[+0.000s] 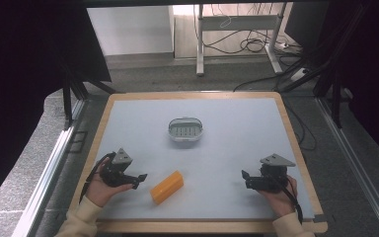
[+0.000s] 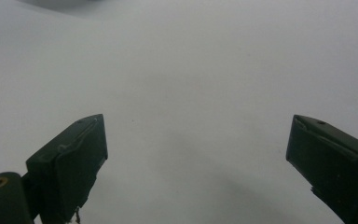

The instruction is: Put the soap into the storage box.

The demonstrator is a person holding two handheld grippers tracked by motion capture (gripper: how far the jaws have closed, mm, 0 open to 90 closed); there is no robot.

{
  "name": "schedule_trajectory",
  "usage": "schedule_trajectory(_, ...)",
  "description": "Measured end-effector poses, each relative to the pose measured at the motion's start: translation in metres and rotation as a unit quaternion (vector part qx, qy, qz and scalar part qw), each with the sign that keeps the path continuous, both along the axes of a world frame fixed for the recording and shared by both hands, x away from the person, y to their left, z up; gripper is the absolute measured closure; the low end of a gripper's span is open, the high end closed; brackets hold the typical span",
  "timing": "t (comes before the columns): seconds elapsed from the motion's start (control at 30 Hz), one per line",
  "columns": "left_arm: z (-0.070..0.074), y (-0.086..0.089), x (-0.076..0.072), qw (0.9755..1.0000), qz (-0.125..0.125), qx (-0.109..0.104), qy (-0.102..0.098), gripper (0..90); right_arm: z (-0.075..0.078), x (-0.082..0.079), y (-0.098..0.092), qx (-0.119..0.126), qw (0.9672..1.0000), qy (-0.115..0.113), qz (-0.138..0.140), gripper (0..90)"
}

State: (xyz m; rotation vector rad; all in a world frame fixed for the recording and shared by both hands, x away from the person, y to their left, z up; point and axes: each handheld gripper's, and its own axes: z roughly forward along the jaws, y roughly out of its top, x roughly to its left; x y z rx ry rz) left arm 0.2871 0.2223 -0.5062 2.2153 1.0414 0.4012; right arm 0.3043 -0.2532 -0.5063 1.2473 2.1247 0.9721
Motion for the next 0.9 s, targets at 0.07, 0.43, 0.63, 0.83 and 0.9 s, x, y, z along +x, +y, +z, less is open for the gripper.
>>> schedule_trajectory(0.07,0.0,0.0,-0.001,1.0,0.004,-0.003,0.001,18.8,-0.001,0.002,-0.001,0.002,1.0,0.004,0.001,6.0)
schedule_trajectory(0.43,0.006,0.0,-0.003,1.0,-0.002,-0.003,0.0,20.7,-0.003,0.001,-0.007,0.002,1.0,0.0,-0.004,8.4)
schedule_trajectory(0.63,0.007,0.001,-0.004,1.0,-0.003,-0.009,0.001,21.2,-0.004,0.004,-0.005,-0.001,1.0,-0.001,-0.001,9.5)
schedule_trajectory(0.83,0.009,-0.005,-0.006,0.9997,-0.018,-0.015,0.003,21.0,-0.004,0.004,-0.005,0.007,1.0,-0.003,0.003,10.2)
schedule_trajectory(0.9,0.011,-0.005,-0.006,0.9997,-0.018,-0.014,0.002,21.0,-0.004,0.006,-0.005,0.011,0.9999,-0.004,0.001,10.3)
